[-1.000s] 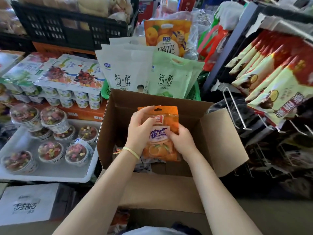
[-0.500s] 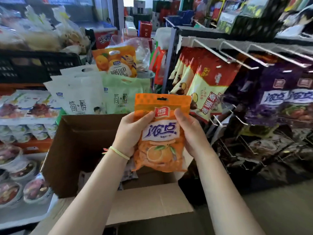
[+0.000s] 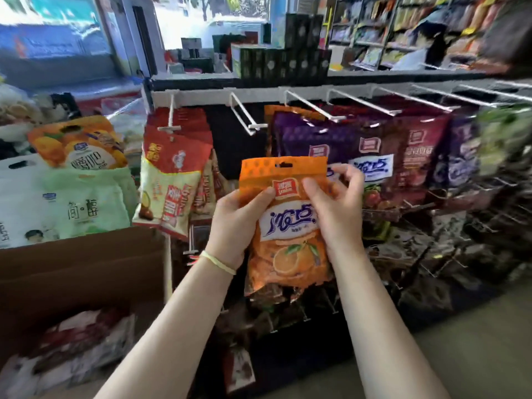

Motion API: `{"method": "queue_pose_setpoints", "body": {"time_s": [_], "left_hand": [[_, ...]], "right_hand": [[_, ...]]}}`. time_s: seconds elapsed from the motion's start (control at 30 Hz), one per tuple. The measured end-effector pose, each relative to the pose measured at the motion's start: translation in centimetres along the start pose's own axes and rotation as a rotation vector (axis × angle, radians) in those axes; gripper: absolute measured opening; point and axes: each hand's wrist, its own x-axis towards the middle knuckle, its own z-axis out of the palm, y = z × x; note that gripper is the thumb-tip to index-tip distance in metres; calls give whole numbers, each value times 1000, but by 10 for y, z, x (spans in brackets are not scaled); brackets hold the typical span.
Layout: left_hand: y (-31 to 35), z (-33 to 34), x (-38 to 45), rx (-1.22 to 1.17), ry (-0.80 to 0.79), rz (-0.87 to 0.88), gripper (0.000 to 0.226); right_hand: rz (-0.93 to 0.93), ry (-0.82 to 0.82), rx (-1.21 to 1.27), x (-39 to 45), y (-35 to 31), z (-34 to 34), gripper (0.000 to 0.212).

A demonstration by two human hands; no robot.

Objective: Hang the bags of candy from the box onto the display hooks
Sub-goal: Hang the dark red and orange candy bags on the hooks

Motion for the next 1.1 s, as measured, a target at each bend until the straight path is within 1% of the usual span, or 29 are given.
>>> {"method": "queue_pose_setpoints", "body": {"time_s": [0.03, 0.1, 0.13, 0.17, 0.27, 0.33, 0.37, 0.4, 0.47, 0.5, 0.53, 0.57, 0.63, 0.73, 0.9, 1.1], "left_hand": [[-5, 18, 6, 3, 7, -2, 21], [-13, 50, 19, 3, 16, 1, 23], [-15, 65, 24, -3, 19, -2, 22], [-18, 79, 31, -12, 20, -8, 22], [-23, 118, 48, -6, -2, 2, 20], [-29, 139, 60, 44, 12, 75, 21], [-32, 148, 66, 80, 28, 137, 28], [-36, 155, 70, 116, 36, 214, 39], [-45, 164, 81, 236, 2, 384, 57], [-50, 167, 86, 330, -24, 451, 58], [-54, 169, 91, 423, -48, 490, 53], [-57, 171, 96, 500, -55, 507, 48], [-59, 175, 103, 583, -45, 508, 46], [-59, 178, 108, 634, -34, 492, 52], [-58, 182, 111, 719, 14, 546, 53], [-62, 181, 112, 785, 86, 592, 55]], "right_hand": [[-56, 10, -22, 10, 1, -16, 38], [-130, -44, -106, 30, -1, -44, 26], [-127, -95, -142, 39, -4, -57, 18], [-102, -138, -146, 49, -8, -70, 15], [16, -203, -51, 76, -16, -102, 22], [51, -198, -22, 94, -19, -120, 26], [54, -188, -21, 102, -18, -127, 28], [47, -173, -27, 111, -17, -134, 29], [31, -143, -39, 129, -13, -145, 30], [24, -132, -43, 137, -11, -150, 31], [16, -129, -53, 144, -9, -154, 31], [8, -132, -68, 150, -8, -158, 33], [-8, -144, -104, 159, -5, -160, 35], [-34, -155, -129, 168, -1, -159, 35], [-52, -151, -156, 176, 3, -157, 37], [-106, -168, -260, 180, 0, -152, 37]]}}
